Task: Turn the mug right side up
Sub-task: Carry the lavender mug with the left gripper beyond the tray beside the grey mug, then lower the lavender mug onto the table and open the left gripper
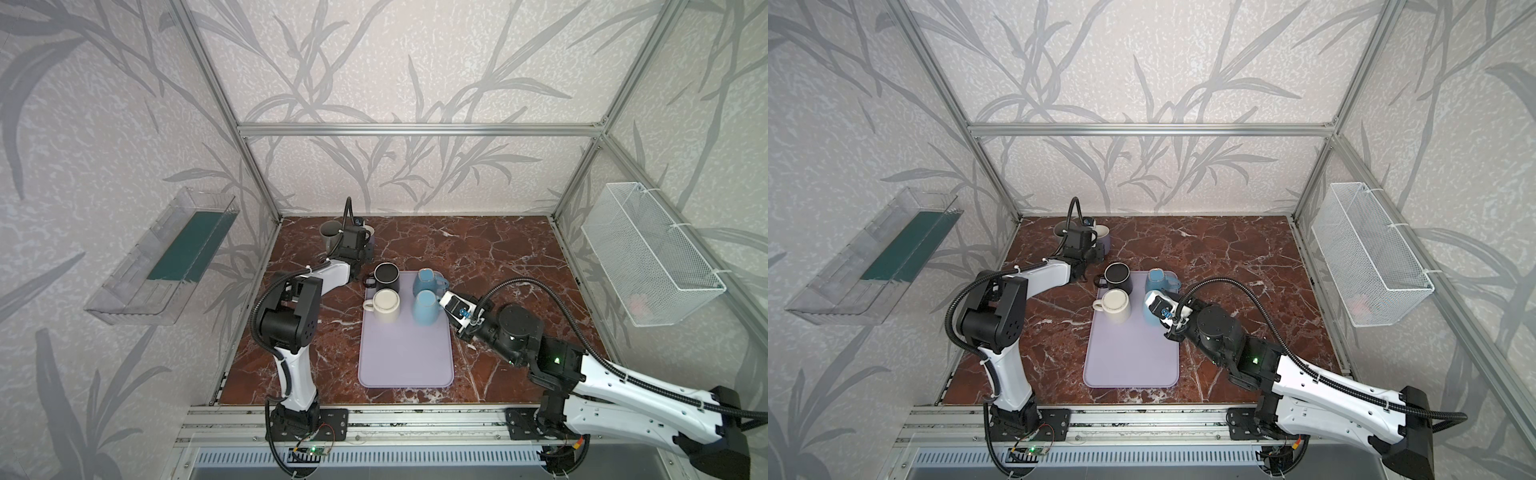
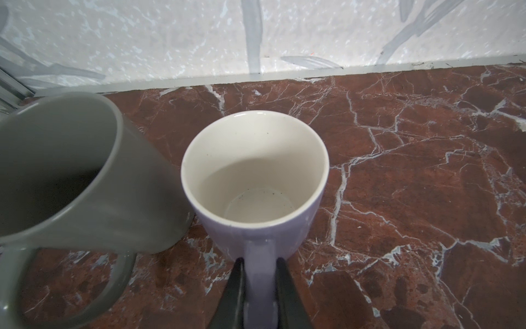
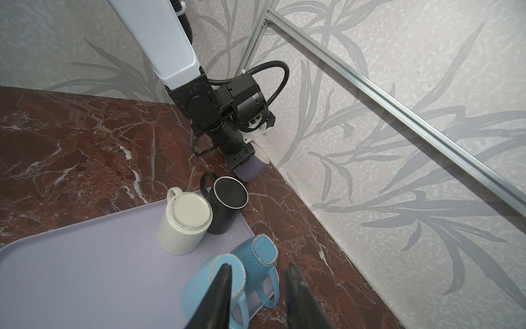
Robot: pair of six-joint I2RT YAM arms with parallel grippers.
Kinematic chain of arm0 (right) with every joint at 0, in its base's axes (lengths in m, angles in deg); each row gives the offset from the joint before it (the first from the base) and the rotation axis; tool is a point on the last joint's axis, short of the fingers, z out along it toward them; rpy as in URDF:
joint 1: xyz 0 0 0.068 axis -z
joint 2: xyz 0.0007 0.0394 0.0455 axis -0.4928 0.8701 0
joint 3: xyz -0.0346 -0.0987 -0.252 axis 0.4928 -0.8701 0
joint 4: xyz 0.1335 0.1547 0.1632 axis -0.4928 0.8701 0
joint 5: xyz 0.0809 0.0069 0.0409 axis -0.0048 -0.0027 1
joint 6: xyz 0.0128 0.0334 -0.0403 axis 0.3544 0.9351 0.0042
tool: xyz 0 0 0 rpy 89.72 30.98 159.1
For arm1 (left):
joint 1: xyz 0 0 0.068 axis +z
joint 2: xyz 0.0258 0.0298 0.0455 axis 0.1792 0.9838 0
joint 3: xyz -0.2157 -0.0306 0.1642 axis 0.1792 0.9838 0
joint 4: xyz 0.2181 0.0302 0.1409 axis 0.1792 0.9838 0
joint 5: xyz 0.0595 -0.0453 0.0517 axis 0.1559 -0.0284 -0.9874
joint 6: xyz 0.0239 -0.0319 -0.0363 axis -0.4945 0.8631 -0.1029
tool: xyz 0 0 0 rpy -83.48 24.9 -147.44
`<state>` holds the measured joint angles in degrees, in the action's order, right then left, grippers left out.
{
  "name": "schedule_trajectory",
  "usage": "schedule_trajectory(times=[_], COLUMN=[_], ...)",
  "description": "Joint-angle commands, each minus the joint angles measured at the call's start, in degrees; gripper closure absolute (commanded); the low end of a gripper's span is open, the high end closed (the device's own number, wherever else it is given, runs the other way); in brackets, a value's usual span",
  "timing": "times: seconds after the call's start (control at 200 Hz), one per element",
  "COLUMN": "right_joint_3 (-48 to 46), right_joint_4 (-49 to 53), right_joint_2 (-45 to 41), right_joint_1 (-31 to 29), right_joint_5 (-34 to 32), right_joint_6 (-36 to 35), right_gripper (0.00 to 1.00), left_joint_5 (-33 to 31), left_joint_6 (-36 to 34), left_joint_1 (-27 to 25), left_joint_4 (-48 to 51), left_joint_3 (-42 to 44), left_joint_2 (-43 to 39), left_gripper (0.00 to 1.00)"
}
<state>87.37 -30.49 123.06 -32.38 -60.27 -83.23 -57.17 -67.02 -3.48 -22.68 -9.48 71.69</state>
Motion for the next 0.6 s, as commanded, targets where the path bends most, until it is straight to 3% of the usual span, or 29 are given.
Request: schedule_trajectory(times=[0.0,0.595], right_joint_3=[1.09,1.0], right_joint_4=[0.45,0.56], right_joint_2=[-1.26,-1.7], right_joint_1=[0.16,0.14], right_joint_5=[-0.9,-1.0], right_joint_6=[-0.22,-0.51], right_gripper=[0.67,0.67], left_joint_5=[-1.45,-1.39], left_joint_6=[-1.13,-2.97], left_joint_1=[0.35,0.44], left_joint_4=[-5.61,-11.26], left_joint_3=[-2.34,2.51], left_joint_2=[-0.46,-1.26], left_gripper=[1.0,1.0])
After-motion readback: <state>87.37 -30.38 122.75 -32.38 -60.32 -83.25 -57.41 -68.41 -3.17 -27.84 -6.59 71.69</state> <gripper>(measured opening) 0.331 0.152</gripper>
